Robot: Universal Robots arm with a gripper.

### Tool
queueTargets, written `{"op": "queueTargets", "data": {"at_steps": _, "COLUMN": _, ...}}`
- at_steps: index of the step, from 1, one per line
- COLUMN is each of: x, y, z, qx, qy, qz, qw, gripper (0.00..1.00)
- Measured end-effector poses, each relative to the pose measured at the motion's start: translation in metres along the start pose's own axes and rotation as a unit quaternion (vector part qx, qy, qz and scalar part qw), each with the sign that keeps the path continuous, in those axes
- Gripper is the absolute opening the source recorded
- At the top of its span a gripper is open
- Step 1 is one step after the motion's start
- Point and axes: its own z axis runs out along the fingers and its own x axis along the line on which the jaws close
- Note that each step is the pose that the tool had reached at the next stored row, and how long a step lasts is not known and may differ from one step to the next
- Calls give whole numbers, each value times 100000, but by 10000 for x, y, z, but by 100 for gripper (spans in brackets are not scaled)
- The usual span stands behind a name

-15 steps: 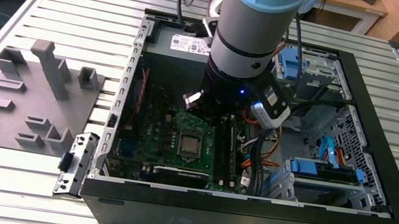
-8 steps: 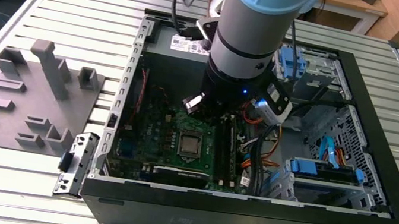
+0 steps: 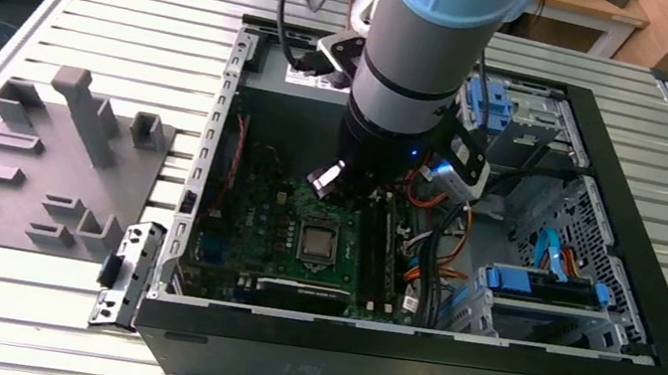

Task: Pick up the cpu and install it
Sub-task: 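Close the cpu cover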

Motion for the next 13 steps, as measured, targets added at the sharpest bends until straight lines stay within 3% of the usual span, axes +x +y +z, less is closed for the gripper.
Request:
{"op": "queueTargets", "data": {"at_steps": 2, "x": 0, "y": 0, "z": 1, "qx": -180, "qy": -4, "qz": -1188, "qw": 99993, "gripper": 11}}
{"op": "queueTargets", "data": {"at_steps": 8, "x": -2, "y": 1, "z": 1, "qx": -241, "qy": -39, "qz": -1296, "qw": 99991, "gripper": 11}}
{"op": "queueTargets", "data": {"at_steps": 10, "x": -2, "y": 2, "z": 0, "qx": -587, "qy": -240, "qz": -1963, "qw": 99979, "gripper": 11}}
{"op": "queueTargets", "data": {"at_steps": 13, "x": -2, "y": 2, "z": 2, "qx": -933, "qy": -308, "qz": -3754, "qw": 99925, "gripper": 11}}
